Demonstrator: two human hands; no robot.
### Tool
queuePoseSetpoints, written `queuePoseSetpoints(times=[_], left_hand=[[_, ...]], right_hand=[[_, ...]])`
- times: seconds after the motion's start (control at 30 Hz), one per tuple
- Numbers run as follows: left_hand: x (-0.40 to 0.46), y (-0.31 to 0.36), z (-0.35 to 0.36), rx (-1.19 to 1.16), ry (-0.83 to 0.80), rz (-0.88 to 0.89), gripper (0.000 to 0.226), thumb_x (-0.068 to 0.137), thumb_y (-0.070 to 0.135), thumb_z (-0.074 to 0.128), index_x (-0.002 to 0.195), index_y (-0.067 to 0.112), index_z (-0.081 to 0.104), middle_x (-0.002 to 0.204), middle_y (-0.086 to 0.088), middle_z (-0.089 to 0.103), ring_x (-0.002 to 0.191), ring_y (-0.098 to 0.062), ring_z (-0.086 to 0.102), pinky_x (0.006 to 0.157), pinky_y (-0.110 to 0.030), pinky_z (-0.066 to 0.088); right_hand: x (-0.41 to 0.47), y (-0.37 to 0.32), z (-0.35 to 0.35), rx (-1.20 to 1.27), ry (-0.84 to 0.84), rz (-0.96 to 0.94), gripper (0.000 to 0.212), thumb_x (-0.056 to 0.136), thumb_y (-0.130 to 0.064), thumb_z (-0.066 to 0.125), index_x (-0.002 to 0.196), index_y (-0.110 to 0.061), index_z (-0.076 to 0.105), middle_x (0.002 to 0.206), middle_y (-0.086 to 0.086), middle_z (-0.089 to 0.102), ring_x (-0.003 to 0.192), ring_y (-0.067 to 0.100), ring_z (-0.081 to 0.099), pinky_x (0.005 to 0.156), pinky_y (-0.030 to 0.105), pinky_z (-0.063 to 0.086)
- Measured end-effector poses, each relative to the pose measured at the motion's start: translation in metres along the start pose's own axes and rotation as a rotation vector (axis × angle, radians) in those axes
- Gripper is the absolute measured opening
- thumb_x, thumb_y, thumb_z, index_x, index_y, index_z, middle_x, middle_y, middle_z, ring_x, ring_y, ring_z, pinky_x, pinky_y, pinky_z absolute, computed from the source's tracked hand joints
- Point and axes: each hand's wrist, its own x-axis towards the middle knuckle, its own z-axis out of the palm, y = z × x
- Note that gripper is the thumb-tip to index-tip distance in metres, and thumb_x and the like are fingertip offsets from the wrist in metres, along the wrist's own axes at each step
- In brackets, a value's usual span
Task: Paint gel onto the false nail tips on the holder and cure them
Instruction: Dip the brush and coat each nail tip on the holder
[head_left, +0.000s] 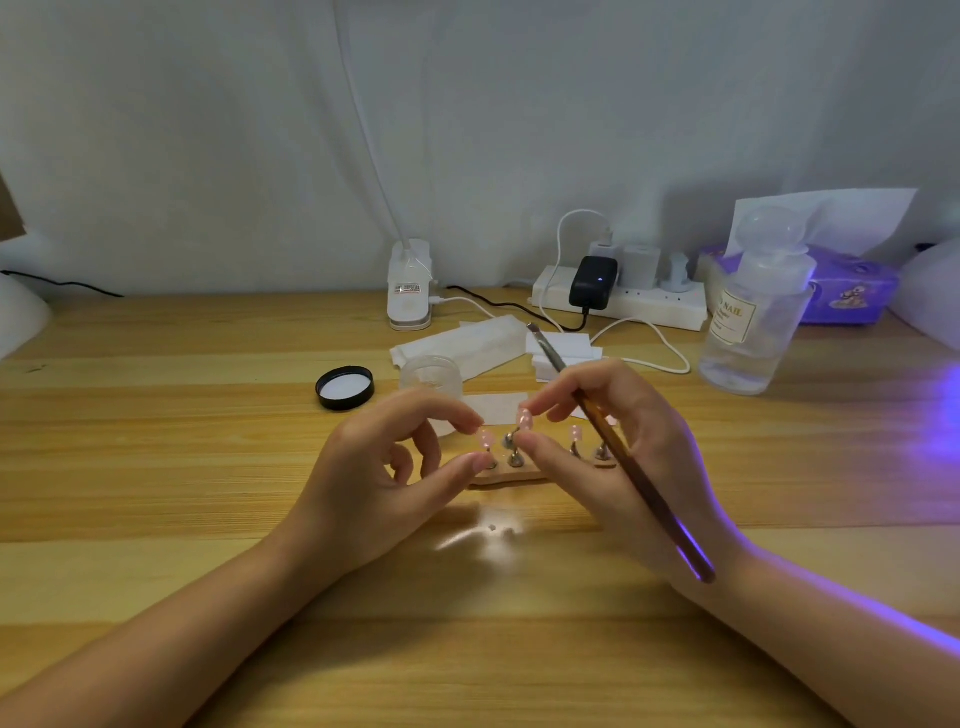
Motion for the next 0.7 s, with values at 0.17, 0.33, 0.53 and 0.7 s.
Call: queuePoseSetpoints(times=[0.17, 0.33, 0.53, 0.7], left_hand=[[0.001, -0.001, 0.001, 0.042, -0.021, -0.056, 0.027, 0.073, 0.036, 0.066, 0.097, 0.029, 0.056, 0.094, 0.011, 0.060, 0.068, -0.010, 0.054, 0.041, -0.029, 0.044], [0.001, -0.006, 0.002, 0.065, -0.049, -0.136, 0.032, 0.075, 0.028, 0.073, 0.101, 0.032, 0.055, 0.100, 0.014, 0.059, 0.078, -0.008, 0.053, 0.045, -0.023, 0.044], [0.000, -0.008, 0.003, 0.113, -0.135, -0.196, 0.045, 0.067, 0.046, 0.063, 0.109, 0.037, 0.051, 0.100, 0.018, 0.057, 0.066, -0.007, 0.048, 0.054, -0.006, 0.037], [0.000, -0.009, 0.004, 0.143, -0.155, -0.240, 0.047, 0.071, 0.027, 0.074, 0.109, 0.039, 0.050, 0.096, 0.017, 0.060, 0.062, -0.007, 0.050, 0.055, -0.008, 0.038]], right_hand=[[0.008, 0.008, -0.015, -0.081, -0.012, 0.031, 0.029, 0.074, -0.021, 0.076, 0.090, -0.031, 0.053, 0.086, -0.014, 0.063, 0.089, -0.001, 0.056, 0.076, 0.016, 0.047], [0.011, 0.015, -0.023, -0.160, -0.127, 0.067, 0.022, 0.075, -0.017, 0.074, 0.090, -0.023, 0.058, 0.089, -0.009, 0.064, 0.091, 0.005, 0.058, 0.078, 0.026, 0.049], [0.010, 0.016, -0.021, -0.189, -0.179, 0.075, 0.022, 0.075, -0.017, 0.074, 0.089, -0.025, 0.058, 0.085, -0.015, 0.062, 0.089, 0.003, 0.058, 0.082, 0.034, 0.049], [0.009, 0.016, -0.020, -0.219, -0.205, 0.057, 0.022, 0.074, -0.016, 0.075, 0.090, -0.018, 0.061, 0.084, -0.015, 0.063, 0.088, 0.003, 0.057, 0.084, 0.034, 0.045]])
